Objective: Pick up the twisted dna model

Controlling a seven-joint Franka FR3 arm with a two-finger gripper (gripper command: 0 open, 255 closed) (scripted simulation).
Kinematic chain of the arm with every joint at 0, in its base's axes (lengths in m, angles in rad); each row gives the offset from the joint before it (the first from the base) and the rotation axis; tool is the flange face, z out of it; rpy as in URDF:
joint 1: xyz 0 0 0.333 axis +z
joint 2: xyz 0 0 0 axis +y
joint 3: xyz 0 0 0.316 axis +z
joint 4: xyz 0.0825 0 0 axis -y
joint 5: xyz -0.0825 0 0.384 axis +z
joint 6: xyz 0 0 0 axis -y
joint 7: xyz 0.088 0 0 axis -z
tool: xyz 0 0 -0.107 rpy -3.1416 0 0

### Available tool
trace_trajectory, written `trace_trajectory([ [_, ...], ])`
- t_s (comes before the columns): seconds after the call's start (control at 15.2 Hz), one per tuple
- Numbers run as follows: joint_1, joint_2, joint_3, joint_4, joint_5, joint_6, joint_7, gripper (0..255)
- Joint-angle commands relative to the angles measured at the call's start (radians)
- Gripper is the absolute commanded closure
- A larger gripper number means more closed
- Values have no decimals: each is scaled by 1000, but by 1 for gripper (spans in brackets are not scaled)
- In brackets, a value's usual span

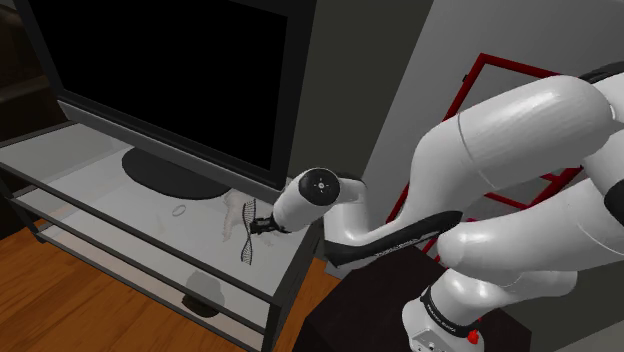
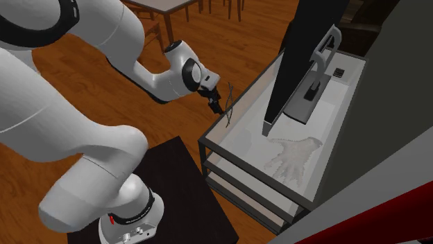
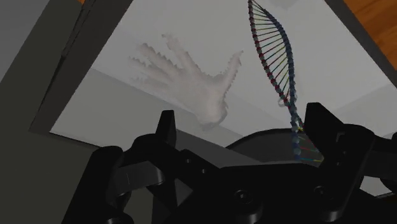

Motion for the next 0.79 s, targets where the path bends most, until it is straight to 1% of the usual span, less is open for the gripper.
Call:
trace_trajectory([
  [0.0, -260, -52, 263, 60, -12, 45, 96, 0],
  [0.07, -341, -98, 350, 91, 24, 66, 109, 0],
  [0.13, -405, -143, 418, 123, 55, 83, 124, 0],
  [0.26, -501, -231, 518, 194, 106, 106, 161, 0],
  [0.33, -537, -271, 553, 228, 127, 113, 179, 0],
  [0.73, -610, -344, 638, 242, 150, 175, 202, 0],
])
